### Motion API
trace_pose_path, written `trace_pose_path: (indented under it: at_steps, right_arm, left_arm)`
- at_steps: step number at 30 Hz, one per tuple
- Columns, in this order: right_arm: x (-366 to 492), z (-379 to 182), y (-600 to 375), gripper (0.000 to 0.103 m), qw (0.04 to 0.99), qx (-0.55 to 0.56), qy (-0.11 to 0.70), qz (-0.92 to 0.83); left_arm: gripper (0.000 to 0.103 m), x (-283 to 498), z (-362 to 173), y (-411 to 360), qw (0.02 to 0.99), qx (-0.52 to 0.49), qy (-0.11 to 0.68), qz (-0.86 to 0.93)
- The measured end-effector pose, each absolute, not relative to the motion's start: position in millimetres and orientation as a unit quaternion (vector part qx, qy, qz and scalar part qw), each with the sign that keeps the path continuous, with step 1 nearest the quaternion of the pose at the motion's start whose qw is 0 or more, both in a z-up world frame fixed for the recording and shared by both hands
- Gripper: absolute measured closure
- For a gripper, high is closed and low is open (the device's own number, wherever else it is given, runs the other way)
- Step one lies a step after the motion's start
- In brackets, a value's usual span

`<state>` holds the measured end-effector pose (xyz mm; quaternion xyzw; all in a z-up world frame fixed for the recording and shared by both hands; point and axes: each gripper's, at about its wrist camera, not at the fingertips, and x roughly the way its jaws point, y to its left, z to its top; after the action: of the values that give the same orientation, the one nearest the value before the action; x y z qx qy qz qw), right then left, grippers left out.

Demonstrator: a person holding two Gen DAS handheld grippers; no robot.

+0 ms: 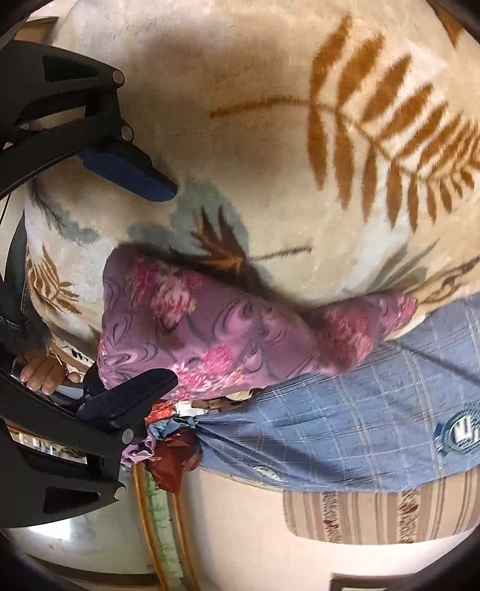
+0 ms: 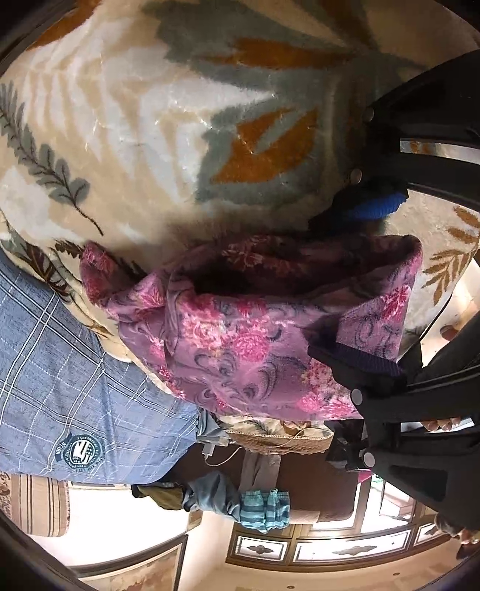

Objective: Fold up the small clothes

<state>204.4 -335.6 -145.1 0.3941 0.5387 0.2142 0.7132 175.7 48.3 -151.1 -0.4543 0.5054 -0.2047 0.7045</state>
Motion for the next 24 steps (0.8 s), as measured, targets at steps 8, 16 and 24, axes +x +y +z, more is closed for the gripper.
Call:
trace_pose_path:
  at_steps: [8, 16, 24]
  right_arm:
    - [205, -147, -335, 0.040, 0.704, 0.397, 0.546, 0.220]
    - [199, -141, -325, 0.080, 0.712, 0.375, 0.557, 0.205]
    - [117, -124, -240, 0.084, 0.754, 0.294, 0.569, 0.145]
  left_arm:
    - [0.010, 178, -155, 5, 0.712, -0.397, 0.528, -0.240]
    - [0.062, 181, -120, 13, 0.726, -0.361, 0.533, -0.243]
    - [0.050, 145, -134, 82, 0.734, -0.287, 0.578, -0.211]
